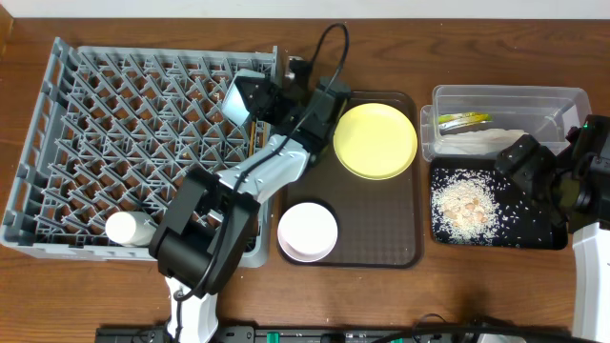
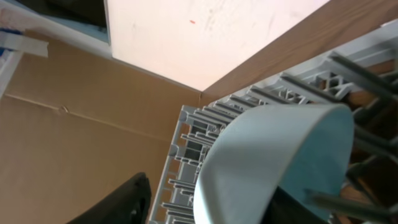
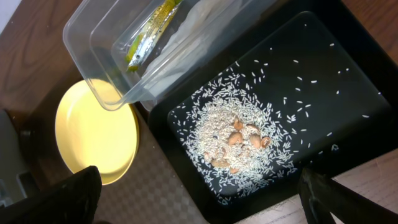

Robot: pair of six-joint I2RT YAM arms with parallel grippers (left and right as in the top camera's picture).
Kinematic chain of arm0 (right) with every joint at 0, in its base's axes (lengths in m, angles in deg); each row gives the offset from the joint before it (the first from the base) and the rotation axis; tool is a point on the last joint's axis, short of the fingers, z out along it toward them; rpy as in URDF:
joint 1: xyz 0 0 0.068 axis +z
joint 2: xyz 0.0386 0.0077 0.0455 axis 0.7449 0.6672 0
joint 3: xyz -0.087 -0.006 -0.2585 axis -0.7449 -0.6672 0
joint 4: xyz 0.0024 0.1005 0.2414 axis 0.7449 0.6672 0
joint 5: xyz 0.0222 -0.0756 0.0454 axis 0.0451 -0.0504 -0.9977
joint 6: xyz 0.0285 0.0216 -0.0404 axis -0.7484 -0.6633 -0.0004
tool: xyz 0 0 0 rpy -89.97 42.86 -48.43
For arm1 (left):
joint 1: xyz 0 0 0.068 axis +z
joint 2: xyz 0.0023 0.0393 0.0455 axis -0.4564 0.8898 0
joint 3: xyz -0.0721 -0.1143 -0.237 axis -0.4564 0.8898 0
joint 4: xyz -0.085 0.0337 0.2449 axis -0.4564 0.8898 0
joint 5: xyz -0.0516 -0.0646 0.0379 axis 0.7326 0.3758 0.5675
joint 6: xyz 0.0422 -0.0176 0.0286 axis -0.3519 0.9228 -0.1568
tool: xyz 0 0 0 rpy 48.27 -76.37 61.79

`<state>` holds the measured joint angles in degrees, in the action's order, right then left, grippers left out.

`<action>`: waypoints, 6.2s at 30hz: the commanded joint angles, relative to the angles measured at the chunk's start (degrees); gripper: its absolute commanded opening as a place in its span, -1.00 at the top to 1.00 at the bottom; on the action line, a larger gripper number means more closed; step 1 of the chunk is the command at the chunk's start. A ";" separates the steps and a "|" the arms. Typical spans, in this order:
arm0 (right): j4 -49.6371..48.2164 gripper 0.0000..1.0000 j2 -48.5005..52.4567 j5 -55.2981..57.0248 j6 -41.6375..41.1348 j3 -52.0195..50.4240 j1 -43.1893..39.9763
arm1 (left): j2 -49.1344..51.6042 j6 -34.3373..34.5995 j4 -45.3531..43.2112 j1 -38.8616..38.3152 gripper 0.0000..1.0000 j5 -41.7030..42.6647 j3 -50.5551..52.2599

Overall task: Sort waste into correct bins and load items into the dishwasher
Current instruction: 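Reach the left gripper to the white bowl and grasp its rim, then carry the white bowl into the dish rack and release it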

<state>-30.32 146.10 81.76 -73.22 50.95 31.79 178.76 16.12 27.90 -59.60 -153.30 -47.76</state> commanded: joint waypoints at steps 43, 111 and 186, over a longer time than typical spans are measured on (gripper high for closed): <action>0.07 -0.99 -0.31 -0.02 -0.22 0.15 -0.50 | -21.27 60.28 57.83 -11.04 0.03 76.67 2.34; 0.07 -0.98 -0.31 -0.02 -0.22 0.15 -0.50 | -9.01 46.05 51.89 -9.79 0.49 89.33 8.44; 0.07 -0.99 -0.31 -0.02 -0.22 0.15 -0.50 | -10.80 69.79 83.17 1.73 0.84 21.44 -1.01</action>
<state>-30.30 146.10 81.76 -73.22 50.95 31.79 167.68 85.84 109.21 -58.14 -136.80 -49.07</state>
